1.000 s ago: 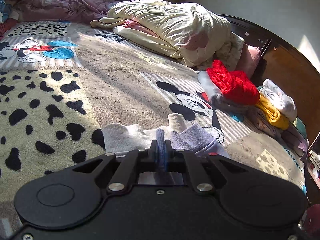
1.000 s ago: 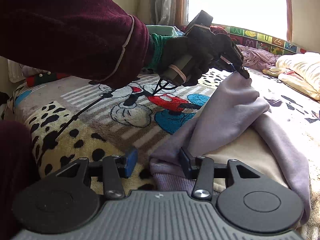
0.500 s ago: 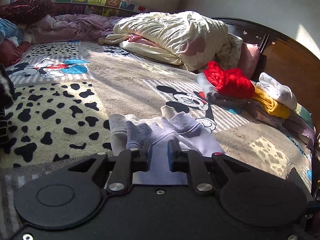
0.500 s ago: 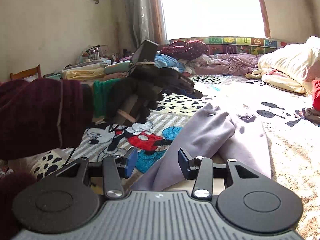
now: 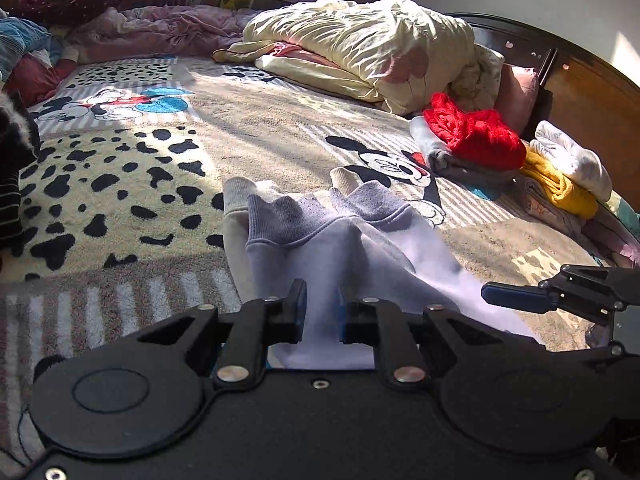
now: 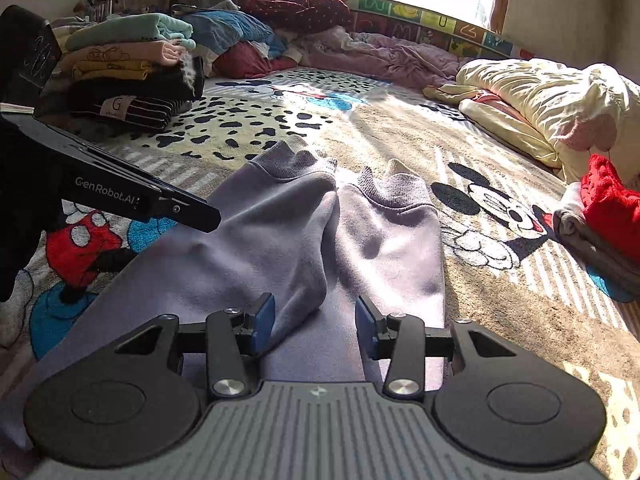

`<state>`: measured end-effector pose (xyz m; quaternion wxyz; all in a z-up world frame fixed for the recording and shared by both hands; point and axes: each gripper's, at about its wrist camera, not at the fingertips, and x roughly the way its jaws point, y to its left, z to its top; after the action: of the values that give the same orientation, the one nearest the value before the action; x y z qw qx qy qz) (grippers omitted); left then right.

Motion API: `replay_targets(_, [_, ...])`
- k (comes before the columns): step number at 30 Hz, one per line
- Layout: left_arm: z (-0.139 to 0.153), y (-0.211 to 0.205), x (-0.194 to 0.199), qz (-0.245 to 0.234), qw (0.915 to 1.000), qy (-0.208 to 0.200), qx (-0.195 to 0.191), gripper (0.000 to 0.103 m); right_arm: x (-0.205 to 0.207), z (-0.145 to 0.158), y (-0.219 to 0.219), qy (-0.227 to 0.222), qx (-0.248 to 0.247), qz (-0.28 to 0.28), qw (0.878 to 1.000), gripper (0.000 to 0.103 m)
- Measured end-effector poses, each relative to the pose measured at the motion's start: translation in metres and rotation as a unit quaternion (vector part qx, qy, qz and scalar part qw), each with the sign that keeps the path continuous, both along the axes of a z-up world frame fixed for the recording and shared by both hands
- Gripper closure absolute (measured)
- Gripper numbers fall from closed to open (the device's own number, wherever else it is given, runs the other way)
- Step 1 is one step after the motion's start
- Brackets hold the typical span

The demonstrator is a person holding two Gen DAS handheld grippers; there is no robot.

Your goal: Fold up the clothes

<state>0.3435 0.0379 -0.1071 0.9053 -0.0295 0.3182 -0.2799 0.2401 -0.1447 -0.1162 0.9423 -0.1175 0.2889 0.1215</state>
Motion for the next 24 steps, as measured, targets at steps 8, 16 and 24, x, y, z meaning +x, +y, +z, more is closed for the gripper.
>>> replay_targets(8, [-0.031, -0.028, 0.053, 0.033, 0.9959, 0.055, 0.063, 0.080, 0.019, -0.018, 0.018, 0.023, 0.004, 0.035, 0.999, 0.075])
replay_targets(16, [-0.002, -0.007, -0.004, 0.046, 0.9983, 0.016, 0.033, 0.074, -0.001, -0.001, -0.005, 0.027, 0.045, 0.032, 0.998, 0.074])
replay_targets(24, [0.015, 0.040, -0.115, 0.101, 0.9904, 0.070, -0.062, 0.044, -0.088, 0.021, -0.073, 0.018, 0.095, -0.020, 0.995, 0.064])
